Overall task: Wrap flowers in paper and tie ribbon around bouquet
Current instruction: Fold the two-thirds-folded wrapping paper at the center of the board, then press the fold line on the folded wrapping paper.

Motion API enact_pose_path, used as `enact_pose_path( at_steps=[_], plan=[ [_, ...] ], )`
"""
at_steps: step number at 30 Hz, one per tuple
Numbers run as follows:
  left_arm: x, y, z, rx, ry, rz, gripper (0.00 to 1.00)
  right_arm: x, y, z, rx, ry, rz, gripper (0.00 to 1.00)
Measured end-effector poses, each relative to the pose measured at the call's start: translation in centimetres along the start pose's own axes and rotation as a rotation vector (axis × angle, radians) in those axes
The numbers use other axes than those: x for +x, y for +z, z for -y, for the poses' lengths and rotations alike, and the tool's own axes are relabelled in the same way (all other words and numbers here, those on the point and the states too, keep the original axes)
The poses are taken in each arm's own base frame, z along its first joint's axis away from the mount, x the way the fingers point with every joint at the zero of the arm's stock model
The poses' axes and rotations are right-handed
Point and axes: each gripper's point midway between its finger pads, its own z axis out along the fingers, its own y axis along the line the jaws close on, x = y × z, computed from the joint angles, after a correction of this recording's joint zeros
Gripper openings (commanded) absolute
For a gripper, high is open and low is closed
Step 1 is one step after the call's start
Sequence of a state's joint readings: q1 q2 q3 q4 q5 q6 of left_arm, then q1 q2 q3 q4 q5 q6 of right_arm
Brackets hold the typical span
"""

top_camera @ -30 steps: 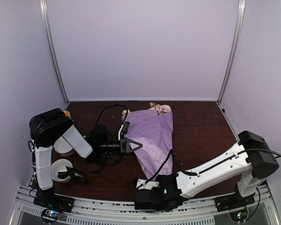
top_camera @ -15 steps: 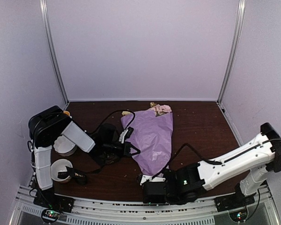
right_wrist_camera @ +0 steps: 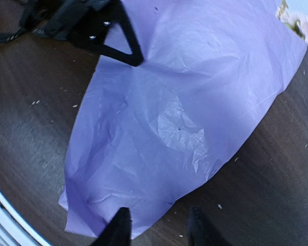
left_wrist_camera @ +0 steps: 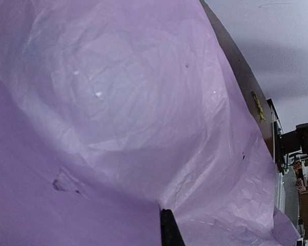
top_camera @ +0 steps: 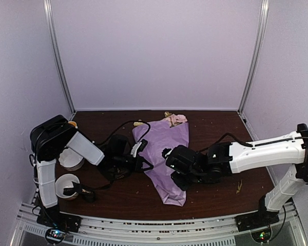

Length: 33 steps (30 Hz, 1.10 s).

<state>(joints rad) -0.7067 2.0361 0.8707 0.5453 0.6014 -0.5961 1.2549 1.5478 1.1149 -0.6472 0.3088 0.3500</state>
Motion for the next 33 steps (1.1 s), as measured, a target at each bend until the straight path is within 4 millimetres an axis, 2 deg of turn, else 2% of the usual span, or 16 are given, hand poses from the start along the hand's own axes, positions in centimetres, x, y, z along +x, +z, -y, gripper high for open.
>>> enact_pose_path(
  at_steps=[2, 3, 9, 12, 18, 22, 26, 27, 29, 31, 33],
  plan=[
    [0.0, 0.0, 0.0, -0.001, 0.005, -0.004, 0.0, 0.8, 1.4, 0.3, 0.017, 0.023, -0.032, 0.23],
    [0.0, 0.0, 0.0, -0.002, 0.008, -0.005, 0.0, 1.3, 2.2, -0.2, 0.015, 0.021, -0.052, 0.2],
    [0.0, 0.1, -0.1, -0.007, 0.022, -0.021, 0.0, 4.8, 4.6, -5.5, -0.05, -0.107, -0.12, 0.09],
    [0.1, 0.2, -0.1, -0.013, 0.028, -0.031, 0.0, 6.2, 4.9, -8.1, -0.109, -0.155, -0.14, 0.07],
    [0.1, 0.2, -0.2, -0.02, 0.041, -0.045, 0.0, 7.6, 4.5, -9.7, -0.159, -0.198, -0.168, 0.08],
    [0.1, 0.2, -0.2, -0.021, 0.054, -0.049, 0.0, 6.5, 2.2, -9.4, -0.201, -0.19, -0.126, 0.1],
    [0.1, 0.3, -0.3, -0.023, 0.069, -0.055, 0.0, 1.8, -0.5, -6.6, -0.245, -0.031, 0.0, 0.1],
    [0.1, 0.3, -0.3, -0.024, 0.073, -0.056, 0.0, 0.8, -0.4, -5.6, -0.24, 0.013, 0.024, 0.1],
    [0.1, 0.3, -0.3, -0.025, 0.081, -0.059, 0.0, 0.3, 0.6, -4.2, -0.218, 0.077, 0.027, 0.09],
    [0.1, 0.3, -0.3, -0.028, 0.087, -0.065, 0.0, 1.6, 2.8, -3.5, -0.184, 0.098, -0.023, 0.09],
    [0.0, 0.3, -0.3, -0.033, 0.093, -0.071, 0.0, 3.9, 4.7, -3.8, -0.162, 0.08, -0.093, 0.09]
  ],
)
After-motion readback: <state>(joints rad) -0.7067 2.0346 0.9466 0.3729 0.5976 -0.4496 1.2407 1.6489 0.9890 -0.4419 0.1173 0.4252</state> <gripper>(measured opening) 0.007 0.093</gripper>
